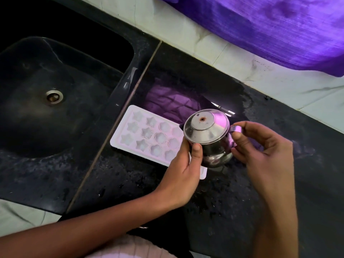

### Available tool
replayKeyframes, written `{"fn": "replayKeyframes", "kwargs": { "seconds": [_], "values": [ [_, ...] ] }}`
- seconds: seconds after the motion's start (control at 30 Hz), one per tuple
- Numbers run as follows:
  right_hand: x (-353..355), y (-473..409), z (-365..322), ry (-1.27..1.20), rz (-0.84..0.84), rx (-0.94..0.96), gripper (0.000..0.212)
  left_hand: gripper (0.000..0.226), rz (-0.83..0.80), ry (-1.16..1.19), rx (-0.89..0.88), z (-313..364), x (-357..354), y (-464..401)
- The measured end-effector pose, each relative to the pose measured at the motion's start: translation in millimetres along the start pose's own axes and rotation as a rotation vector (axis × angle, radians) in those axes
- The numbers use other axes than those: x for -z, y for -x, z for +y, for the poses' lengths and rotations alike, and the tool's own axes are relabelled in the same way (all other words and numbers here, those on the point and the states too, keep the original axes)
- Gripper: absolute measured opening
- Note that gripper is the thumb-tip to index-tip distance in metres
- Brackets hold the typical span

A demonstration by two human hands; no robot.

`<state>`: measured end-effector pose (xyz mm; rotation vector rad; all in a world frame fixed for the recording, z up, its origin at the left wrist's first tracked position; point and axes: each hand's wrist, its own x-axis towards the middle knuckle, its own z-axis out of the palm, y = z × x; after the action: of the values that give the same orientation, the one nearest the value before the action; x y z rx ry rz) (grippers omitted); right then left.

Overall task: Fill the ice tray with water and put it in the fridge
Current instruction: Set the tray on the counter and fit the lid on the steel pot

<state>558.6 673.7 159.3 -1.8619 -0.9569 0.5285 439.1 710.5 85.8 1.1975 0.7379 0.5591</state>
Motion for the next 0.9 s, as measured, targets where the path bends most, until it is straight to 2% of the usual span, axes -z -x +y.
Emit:
{"fn": "replayKeyframes", "kwargs": {
  "seconds": [0.1,0.27,0.4,0.9],
  "values": [
    [-4.8,-7.4,1.4,0.032,-0.021,0.000,0.015,0.061,0.020,-0.002,0.054,-2.9,6.2,-7.6],
    [-7.8,-16.5,3.0,0.084,-0.023,0.002,0.016,0.048,-0.003,-0.004,0.116,-2.0,12.2,-14.6],
    [-8.9,-20.7,3.4,0.105,-0.024,0.006,0.017,0.048,-0.003,-0.009,0.152,-1.3,14.8,-18.4],
    [-8.6,-21.6,-1.3,0.127,-0.028,0.014,0.020,0.048,-0.015,-0.009,0.148,2.1,17.9,-21.7]
  ]
}}
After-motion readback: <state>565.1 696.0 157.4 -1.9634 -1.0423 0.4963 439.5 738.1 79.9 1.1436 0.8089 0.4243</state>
